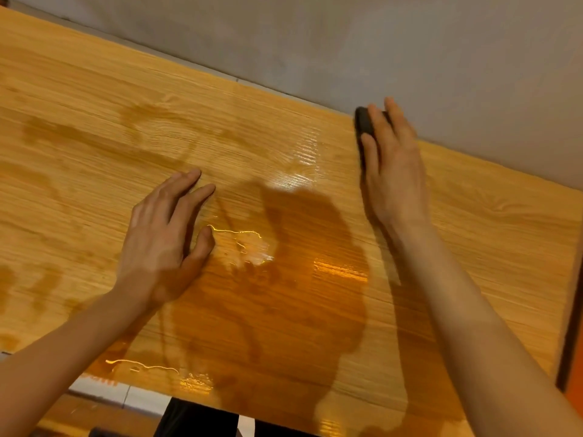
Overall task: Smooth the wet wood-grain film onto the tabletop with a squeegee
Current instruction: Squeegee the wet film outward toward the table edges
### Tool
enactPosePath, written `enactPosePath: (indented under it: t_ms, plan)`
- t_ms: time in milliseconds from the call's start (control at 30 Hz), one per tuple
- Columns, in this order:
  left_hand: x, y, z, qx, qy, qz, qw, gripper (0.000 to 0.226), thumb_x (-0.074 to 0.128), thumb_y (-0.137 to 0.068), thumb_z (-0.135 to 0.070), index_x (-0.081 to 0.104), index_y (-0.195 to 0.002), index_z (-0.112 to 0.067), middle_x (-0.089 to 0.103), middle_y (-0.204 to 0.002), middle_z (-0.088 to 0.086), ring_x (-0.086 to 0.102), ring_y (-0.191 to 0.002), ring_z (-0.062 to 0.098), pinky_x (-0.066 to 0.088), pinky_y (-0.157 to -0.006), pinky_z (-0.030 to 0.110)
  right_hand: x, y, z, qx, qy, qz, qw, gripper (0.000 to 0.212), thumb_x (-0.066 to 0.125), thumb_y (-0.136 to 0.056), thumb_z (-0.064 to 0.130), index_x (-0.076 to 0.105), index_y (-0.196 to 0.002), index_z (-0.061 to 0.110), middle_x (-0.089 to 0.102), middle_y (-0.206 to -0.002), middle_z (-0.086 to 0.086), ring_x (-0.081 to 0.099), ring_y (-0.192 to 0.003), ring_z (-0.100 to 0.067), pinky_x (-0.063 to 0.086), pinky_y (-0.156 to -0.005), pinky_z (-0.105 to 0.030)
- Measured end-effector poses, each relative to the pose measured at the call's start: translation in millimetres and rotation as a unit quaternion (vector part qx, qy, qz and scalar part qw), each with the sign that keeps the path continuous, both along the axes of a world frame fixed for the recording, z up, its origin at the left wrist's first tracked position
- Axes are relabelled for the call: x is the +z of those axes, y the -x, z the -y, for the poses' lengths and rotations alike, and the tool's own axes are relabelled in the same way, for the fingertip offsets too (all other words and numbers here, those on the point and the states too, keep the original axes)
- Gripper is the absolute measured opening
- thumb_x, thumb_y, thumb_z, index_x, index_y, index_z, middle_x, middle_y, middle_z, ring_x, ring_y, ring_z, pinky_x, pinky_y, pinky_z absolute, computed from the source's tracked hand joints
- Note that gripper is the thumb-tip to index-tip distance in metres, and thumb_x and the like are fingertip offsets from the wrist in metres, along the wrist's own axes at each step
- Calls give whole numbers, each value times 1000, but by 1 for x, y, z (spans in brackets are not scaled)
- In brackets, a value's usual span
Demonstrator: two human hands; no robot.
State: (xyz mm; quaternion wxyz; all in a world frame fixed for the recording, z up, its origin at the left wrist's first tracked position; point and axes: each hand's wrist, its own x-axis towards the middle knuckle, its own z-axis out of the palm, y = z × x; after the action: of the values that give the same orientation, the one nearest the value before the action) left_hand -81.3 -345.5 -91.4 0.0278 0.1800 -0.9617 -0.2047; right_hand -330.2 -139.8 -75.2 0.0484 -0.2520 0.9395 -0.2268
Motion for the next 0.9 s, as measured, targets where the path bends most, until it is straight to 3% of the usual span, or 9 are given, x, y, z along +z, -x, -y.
enactPosePath:
  t_ms: [100, 233, 433, 567, 667, 833, 900]
  plan:
    - [0, -1, -1, -1, -5, -13, 1000, 55, 47, -95, -32, 47, -146, -11, 40, -157, 8, 35, -148, 30, 30, -112, 47, 3, 14, -44, -88, -12, -29, 996, 39, 34, -104, 23, 48, -137, 8, 43, -141, -17, 43, -129, -30, 32, -110, -33]
    - [1, 0, -1, 2, -12, -25, 1000, 55, 49, -94, -31, 49, -145, -10, 40, -157, 8, 34, -149, 30, 30, -113, 47, 2, 21, -7, -129, -122, -62, 982, 40, 29, -103, 33, 57, -120, 8, 56, -120, -17, 48, -112, -35, 34, -96, -42]
    - [2, 1, -2, 11, -14, -16, 1000, 57, 50, -91, -31, 49, -145, -12, 39, -158, 4, 33, -149, 27, 26, -116, 40, -5, 21, 84, -14, -91, -27, 995, 46, 29, -103, 41, 62, -94, 11, 68, -93, -11, 56, -80, -31, 34, -67, -35]
    - [3, 2, -2, 15, -13, -17, 1000, 56, 50, -92, -32, 49, -145, -13, 39, -158, 2, 33, -149, 25, 18, -117, 30, 4, 52, 28, -28, -116, 17, 993, 48, 34, -99, 44, 67, -97, 9, 68, -102, -24, 60, -94, -43, 43, -73, -40]
    - [2, 1, -3, 17, -10, -28, 999, 55, 50, -93, -31, 50, -144, -11, 40, -157, 5, 34, -149, 26, 16, -118, 26, 15, 52, -16, -103, -116, 46, 987, 47, 34, -99, 42, 64, -84, 10, 67, -93, -26, 60, -87, -42, 44, -72, -42]
    - [2, 2, -2, 16, -4, -32, 999, 54, 51, -93, -30, 50, -144, -11, 40, -157, 5, 35, -148, 26, 21, -116, 32, 5, 33, 63, -98, -91, 35, 990, 43, 34, -99, 33, 66, -87, 7, 68, -94, -22, 60, -87, -41, 41, -70, -39]
    - [2, 2, -2, 16, -6, -26, 1000, 54, 50, -93, -31, 50, -144, -12, 39, -158, 4, 34, -149, 25, 20, -117, 31, -3, 20, 108, -66, -80, 26, 994, 41, 33, -100, 31, 57, -73, 11, 63, -79, -11, 52, -72, -35, 32, -62, -35]
